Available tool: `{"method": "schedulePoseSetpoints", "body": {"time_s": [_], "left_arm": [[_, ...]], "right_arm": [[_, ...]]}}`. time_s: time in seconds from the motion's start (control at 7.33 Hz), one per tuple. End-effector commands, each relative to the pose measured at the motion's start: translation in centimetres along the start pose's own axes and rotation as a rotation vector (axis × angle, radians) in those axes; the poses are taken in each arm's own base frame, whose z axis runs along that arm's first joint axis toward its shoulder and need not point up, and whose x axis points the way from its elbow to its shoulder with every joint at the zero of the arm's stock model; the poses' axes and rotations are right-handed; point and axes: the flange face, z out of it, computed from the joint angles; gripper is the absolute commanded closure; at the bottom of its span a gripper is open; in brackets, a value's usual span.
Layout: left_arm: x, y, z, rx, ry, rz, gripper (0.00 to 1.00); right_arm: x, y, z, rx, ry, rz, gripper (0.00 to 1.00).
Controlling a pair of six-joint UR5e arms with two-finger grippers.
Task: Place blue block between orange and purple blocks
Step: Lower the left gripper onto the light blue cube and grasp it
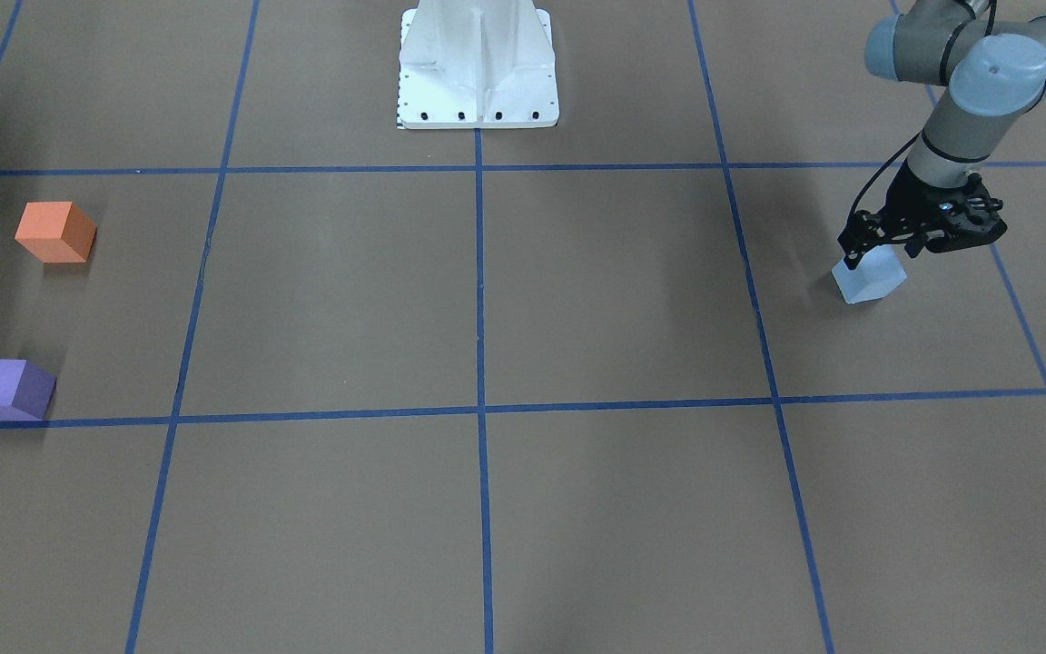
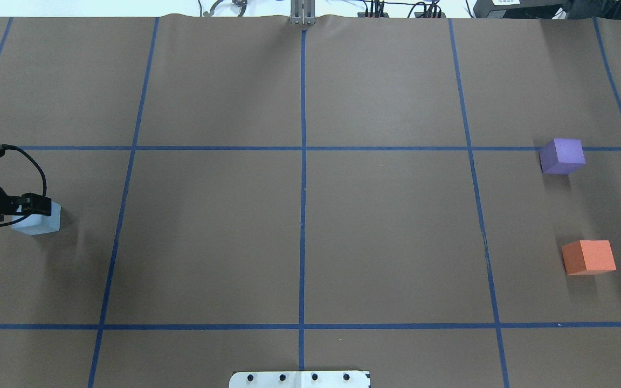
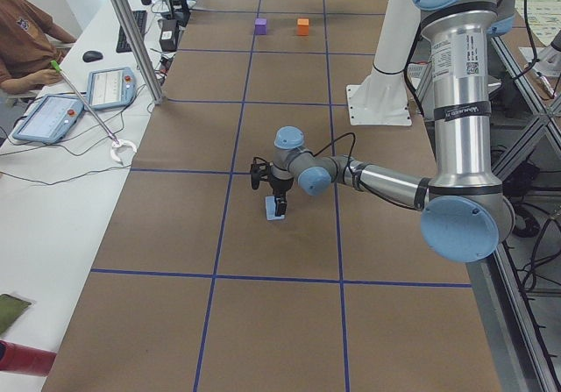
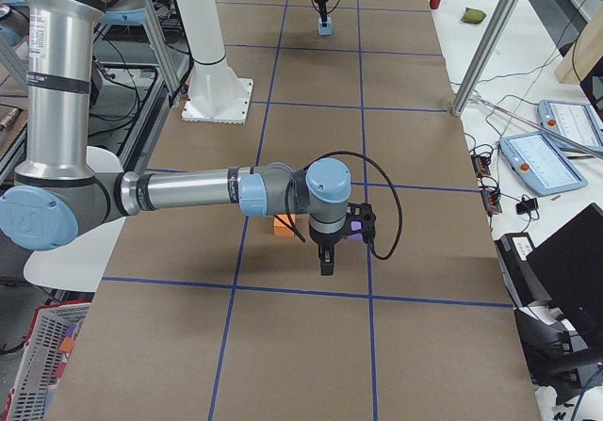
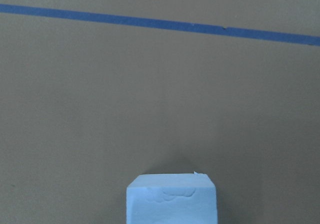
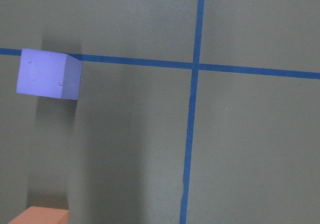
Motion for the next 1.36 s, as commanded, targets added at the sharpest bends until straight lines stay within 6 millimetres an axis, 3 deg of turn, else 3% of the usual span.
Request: {"method": "schedulePoseSetpoints", "body": {"time_s": [0.0, 0.14, 0.27, 0.55, 0.68, 0.82, 1.09, 1.23], "left_arm": [[1.2, -0.1, 1.4, -0.013, -0.002, 0.012, 0.02], [1.3, -0.1, 1.4, -0.019, 0.004, 0.008, 0.58], [1.5, -0.1, 0.8, -0.022, 0.009, 0.008, 1.00], [3.0, 0.4, -1.0, -0.084, 0.081, 0.014, 1.00], [3.7, -0.6, -2.2, -0.070, 0.089, 0.003, 1.00], [8.6, -3.0, -4.4, -0.057, 0.100, 0.001, 1.00], [21.9, -7.1, -11.7, -0.055, 0.097, -0.005, 1.00], [26.9, -8.2, -15.1, -0.045, 0.116, 0.007, 1.00]], "right_arm": [[-0.2, 0.0, -0.2, 0.004, 0.001, -0.001, 0.00], [-0.8, -0.3, -0.9, 0.017, 0.007, -0.012, 0.00], [-2.9, -1.3, -2.5, 0.050, 0.009, -0.050, 0.00], [-5.7, -3.9, -5.4, 0.114, 0.007, -0.105, 0.00], [-5.3, -3.5, -4.9, 0.105, -0.002, -0.069, 0.00], [-5.2, -3.4, -4.8, 0.105, -0.009, -0.006, 0.00], [-5.8, -3.7, -5.0, 0.145, -0.020, -0.043, 0.00], [-6.4, -4.4, -5.4, 0.153, -0.025, -0.038, 0.00]]}}
